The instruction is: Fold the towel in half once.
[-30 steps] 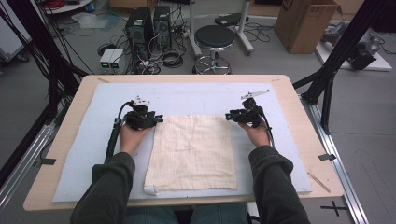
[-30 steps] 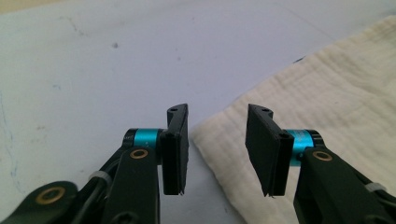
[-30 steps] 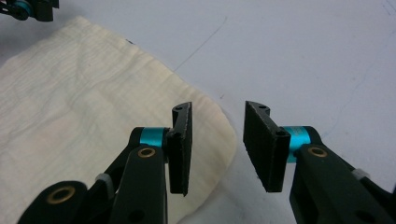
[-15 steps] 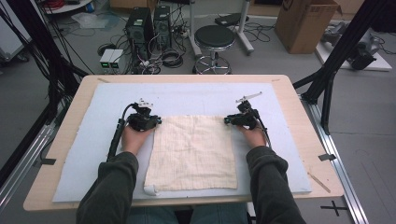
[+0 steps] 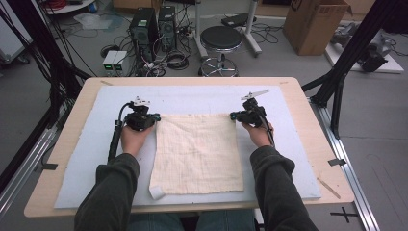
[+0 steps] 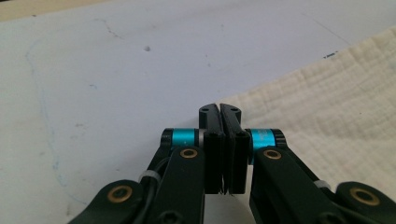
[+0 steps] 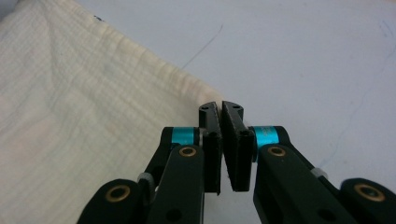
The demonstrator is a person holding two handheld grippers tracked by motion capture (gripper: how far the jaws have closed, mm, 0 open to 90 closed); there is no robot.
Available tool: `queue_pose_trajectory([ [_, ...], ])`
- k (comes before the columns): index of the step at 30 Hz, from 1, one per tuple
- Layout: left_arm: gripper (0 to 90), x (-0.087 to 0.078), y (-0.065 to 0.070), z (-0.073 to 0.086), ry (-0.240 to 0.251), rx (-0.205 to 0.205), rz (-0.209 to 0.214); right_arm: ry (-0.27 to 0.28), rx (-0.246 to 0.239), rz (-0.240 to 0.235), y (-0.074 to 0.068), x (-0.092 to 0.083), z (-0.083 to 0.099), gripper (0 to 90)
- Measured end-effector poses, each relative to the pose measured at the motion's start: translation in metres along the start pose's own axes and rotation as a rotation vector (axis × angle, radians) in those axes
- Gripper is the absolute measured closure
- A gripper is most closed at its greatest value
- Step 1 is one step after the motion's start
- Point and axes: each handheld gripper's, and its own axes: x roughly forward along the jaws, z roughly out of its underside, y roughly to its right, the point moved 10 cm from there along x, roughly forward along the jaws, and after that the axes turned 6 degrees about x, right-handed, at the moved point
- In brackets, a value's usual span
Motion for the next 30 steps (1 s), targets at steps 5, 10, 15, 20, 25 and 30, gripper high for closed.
queue_pose_trajectory([
  [5,87.7,-0.010,-0.007,-0.015,0.028,0.006,-0.002,0.032,-0.019,0.009,-0.003,-0.004,-0.017,86.4],
  [10,87.7,-0.022,-0.009,-0.036,0.089,-0.005,0.010,0.100,0.006,-0.010,-0.004,-0.016,-0.034,86.4],
  [15,87.6,-0.020,-0.002,-0.026,0.027,0.026,0.045,0.067,0.036,-0.031,-0.003,-0.014,-0.025,86.4],
  [20,87.7,-0.028,0.006,-0.031,0.041,0.051,0.066,0.088,0.037,-0.061,-0.008,-0.020,-0.021,86.4],
  [25,87.6,-0.037,0.011,-0.025,0.041,0.075,0.053,0.118,0.030,-0.095,-0.015,-0.028,-0.022,86.3],
  [30,87.7,-0.045,0.014,-0.017,0.056,0.065,0.062,0.107,0.005,-0.114,-0.024,-0.032,-0.018,86.3],
])
